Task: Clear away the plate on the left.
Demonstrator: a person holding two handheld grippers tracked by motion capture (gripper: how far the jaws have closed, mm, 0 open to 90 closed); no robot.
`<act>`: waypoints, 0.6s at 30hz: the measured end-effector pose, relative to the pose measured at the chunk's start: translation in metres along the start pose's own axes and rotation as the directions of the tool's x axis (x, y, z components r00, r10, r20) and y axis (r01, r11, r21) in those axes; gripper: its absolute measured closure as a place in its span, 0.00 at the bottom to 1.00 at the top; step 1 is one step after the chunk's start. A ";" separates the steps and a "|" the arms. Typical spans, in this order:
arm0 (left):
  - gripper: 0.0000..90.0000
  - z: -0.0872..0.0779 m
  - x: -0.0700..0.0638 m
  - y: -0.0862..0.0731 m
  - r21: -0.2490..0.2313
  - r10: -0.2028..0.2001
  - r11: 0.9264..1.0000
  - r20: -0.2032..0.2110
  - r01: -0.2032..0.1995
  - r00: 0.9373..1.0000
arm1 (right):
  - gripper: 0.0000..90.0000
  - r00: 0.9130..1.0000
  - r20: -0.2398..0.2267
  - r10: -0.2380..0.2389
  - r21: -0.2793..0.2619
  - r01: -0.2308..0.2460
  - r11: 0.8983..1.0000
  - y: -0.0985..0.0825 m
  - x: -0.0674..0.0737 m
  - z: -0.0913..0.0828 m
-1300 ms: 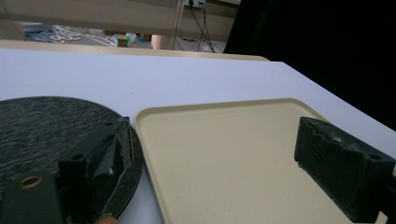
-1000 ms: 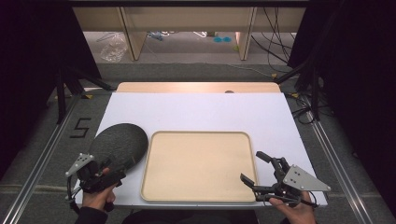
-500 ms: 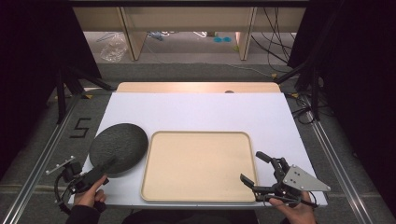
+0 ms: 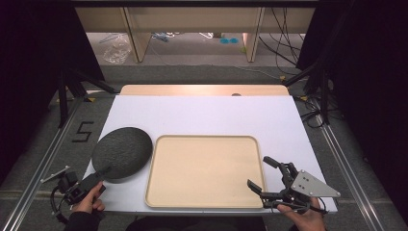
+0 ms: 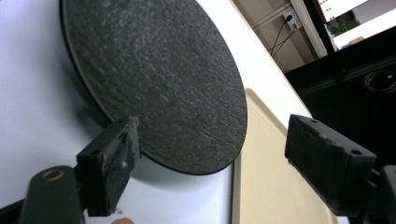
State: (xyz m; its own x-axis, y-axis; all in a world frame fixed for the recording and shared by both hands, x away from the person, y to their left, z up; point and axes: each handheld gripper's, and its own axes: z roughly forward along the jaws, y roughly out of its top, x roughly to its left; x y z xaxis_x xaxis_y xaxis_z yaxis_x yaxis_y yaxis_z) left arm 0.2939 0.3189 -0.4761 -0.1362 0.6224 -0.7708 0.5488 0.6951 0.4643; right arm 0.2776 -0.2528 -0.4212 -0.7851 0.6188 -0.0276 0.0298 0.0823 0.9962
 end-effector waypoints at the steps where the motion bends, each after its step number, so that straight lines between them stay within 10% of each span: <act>1: 0.22 0.000 0.002 0.000 0.014 -0.003 1.000 -0.027 0.004 1.000 | 0.18 1.000 0.002 -0.002 -0.005 0.002 1.000 0.000 0.000 0.000; 18: 0.29 0.008 0.017 0.000 0.055 -0.153 0.987 -0.007 0.153 0.988 | 0.18 1.000 0.010 -0.011 -0.008 0.011 1.000 0.000 0.000 0.000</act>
State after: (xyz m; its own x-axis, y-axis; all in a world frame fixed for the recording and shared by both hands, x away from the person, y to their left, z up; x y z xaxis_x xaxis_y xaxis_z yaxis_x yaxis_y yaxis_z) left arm 0.2976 0.3266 -0.4926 -0.2244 0.5115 -0.8294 0.5659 0.7613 0.3164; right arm 0.2777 -0.2526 -0.4212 -0.7789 0.6259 -0.0394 0.0161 0.0829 0.9964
